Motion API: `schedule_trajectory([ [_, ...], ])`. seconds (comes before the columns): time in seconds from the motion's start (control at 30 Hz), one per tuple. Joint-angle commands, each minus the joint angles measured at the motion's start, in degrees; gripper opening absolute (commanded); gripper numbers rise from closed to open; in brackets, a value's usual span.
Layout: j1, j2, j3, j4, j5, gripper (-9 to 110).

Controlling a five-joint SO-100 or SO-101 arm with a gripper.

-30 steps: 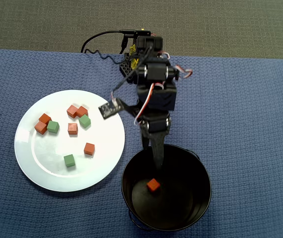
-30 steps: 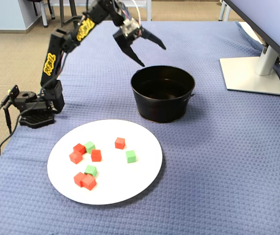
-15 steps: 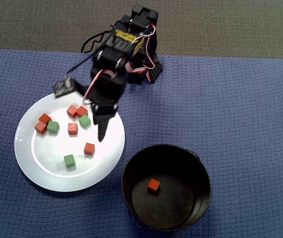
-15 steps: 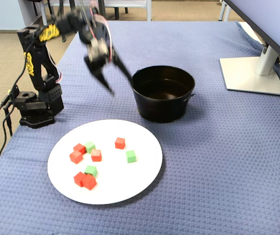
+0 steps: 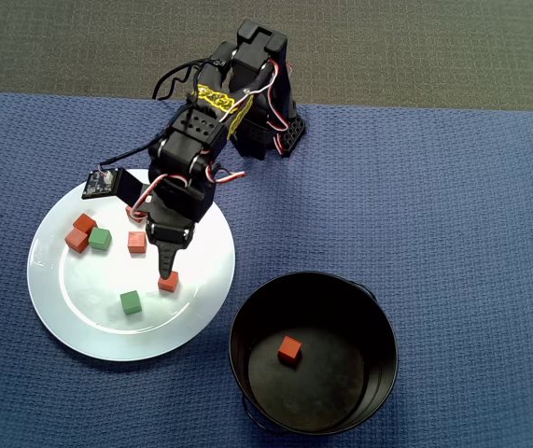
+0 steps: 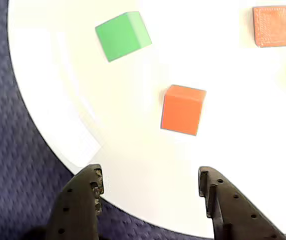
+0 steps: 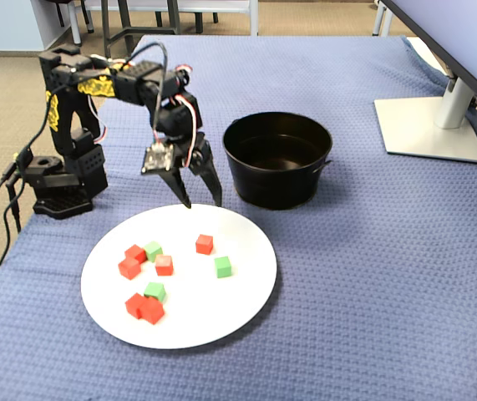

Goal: Pick up the red cubes from the white plate and place them in the black recipient

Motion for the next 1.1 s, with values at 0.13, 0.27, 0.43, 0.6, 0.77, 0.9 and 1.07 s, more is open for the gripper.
schedule_trajectory([
  [0.13, 2.4, -7.8, -3.3, -4.7, 2.7, 17],
  [0.27, 2.5, -11.3, -5.7, -3.9, 1.5, 17],
  [0.43, 2.6, -13.0, -6.5, -3.7, 0.4, 18],
  [0.6, 2.9, -17.1, -10.0, -2.5, -0.3, 17],
  [0.77, 2.9, -18.4, -10.9, -2.5, -1.0, 14],
  [0.9, 2.4, -20.0, -11.0, -2.5, -1.6, 13],
  [1.07, 2.2, -19.3, -9.6, -2.2, -2.0, 13],
])
